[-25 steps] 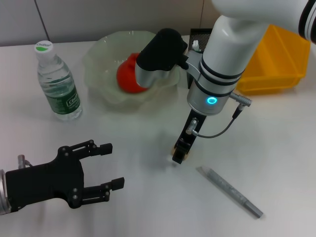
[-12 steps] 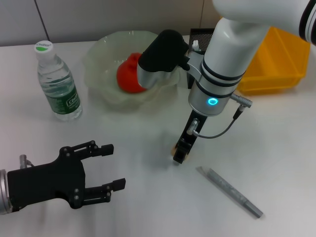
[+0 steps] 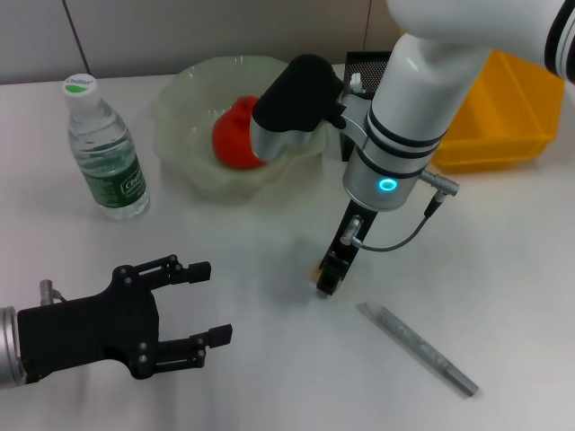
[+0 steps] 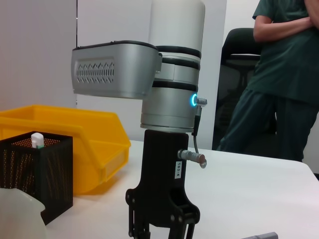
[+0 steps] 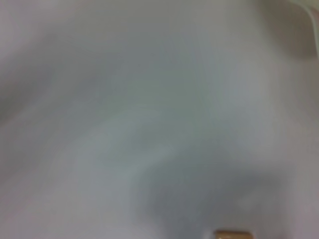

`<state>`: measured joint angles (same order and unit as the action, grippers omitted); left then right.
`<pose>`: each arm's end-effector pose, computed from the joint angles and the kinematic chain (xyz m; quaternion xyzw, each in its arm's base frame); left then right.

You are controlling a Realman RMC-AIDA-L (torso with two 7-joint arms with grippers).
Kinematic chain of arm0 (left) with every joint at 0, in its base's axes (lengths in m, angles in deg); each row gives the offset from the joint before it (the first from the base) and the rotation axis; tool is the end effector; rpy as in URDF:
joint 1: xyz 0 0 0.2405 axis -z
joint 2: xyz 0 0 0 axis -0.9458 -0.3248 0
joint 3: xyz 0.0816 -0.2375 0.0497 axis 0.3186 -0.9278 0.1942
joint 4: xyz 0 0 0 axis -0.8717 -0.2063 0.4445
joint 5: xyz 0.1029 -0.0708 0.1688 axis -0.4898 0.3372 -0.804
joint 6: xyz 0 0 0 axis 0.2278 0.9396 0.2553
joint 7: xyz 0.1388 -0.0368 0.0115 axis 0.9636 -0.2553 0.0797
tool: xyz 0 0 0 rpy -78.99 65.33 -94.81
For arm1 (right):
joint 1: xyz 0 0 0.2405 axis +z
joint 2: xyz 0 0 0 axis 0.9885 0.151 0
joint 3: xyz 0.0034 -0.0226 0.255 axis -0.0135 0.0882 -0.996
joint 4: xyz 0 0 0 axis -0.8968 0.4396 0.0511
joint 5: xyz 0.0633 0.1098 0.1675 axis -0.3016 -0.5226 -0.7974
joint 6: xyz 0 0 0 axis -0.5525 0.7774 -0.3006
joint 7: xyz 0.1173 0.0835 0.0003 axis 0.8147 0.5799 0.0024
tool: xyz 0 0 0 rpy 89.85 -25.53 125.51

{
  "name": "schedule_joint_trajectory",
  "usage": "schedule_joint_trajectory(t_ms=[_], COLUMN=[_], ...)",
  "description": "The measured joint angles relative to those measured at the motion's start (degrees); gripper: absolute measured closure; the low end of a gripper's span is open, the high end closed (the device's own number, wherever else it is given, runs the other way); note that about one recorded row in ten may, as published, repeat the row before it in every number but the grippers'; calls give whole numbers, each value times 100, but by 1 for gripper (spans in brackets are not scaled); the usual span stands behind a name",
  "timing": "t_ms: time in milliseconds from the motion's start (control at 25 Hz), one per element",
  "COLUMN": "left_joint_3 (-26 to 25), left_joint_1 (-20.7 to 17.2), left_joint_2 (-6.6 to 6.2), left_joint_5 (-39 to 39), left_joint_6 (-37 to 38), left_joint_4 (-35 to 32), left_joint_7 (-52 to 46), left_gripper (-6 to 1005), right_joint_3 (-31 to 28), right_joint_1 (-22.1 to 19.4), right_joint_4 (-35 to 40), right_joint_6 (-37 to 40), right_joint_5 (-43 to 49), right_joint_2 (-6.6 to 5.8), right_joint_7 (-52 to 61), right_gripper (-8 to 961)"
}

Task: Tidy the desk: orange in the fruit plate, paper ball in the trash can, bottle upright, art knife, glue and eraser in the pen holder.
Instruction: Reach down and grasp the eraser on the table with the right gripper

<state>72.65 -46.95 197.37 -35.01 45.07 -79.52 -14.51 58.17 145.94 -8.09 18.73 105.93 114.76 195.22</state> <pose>-0.2790 0.2683 -0.0279 -0.9508 -0.0819 -0.2844 0.0913 0.1386 0.3847 -0.0977 -0.9135 0.2728 -0.2894 0.0864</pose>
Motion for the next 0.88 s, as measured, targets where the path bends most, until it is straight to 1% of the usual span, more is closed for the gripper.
schedule_joint_trajectory(t_ms=[200,360,680,800,880], left_joint_3=[0,0,0,-1,-1], left_joint_1=[0,31,57,59,60], left_joint_2=[0,6,9,9,9], left_joint_5=[0,0,0,0,0], left_joint_6=[-2,-4,-19,-27,-28], left_joint_4=[0,0,52,53,53], left_joint_7=[1,1,5,6,7], left_gripper=[213,213,213,213,213], right_joint_3=[47,75,67,15,-73], right_joint_1=[-18,-20,-23,-94,-227], right_joint_4=[0,0,137,445,864], right_joint_6=[-22,-40,74,286,528], right_joint_5=[-110,-121,-102,-63,113], right_joint_2=[0,0,-12,-62,-97], right_joint_7=[-66,-68,-30,39,155], right_gripper=[538,653,651,650,650])
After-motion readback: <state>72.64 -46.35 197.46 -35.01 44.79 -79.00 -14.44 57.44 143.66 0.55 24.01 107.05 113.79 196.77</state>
